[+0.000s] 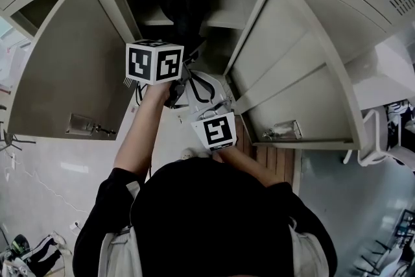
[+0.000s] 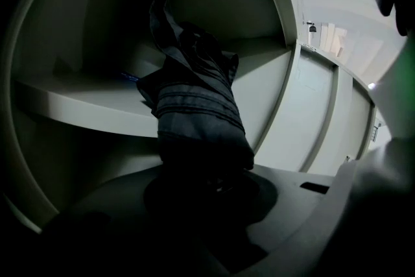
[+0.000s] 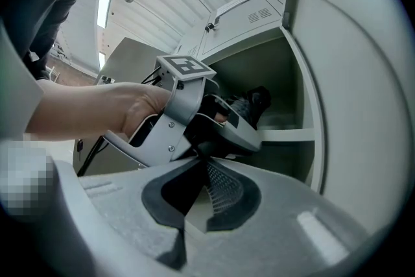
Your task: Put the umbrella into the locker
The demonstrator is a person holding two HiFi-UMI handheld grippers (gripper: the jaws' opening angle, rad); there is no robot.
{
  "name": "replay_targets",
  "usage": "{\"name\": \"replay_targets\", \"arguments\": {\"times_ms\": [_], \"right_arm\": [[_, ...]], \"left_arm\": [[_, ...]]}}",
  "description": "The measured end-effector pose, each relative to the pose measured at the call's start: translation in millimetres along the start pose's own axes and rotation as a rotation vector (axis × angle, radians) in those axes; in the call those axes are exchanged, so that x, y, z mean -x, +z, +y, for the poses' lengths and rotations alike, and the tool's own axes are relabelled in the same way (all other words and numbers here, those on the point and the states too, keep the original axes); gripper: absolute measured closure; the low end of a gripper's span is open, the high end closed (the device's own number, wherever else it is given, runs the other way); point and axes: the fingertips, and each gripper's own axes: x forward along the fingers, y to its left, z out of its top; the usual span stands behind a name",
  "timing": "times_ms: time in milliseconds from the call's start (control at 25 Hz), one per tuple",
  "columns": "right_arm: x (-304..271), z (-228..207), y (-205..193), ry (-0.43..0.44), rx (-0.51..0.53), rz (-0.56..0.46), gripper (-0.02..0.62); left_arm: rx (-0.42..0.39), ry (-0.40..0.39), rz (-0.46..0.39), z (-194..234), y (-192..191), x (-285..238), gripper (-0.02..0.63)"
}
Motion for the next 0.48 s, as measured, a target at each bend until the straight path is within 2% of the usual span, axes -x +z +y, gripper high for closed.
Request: {"name": "replay_targets", "arguments": {"times_ms": [280,480], "right_arm": [[1.2,1.9,5.3,-0.008,0.002,-0.024,0.592],[6.9,0.7,19.7,-0.019,0.044,-0.088,0.592]], "left_arm": [[0.011,-0.014,0.030,-0.5,-0.4,2.3,0.512],[0.012,-0.077,0.027,-14.1,3.3,6.4,0.429]]}}
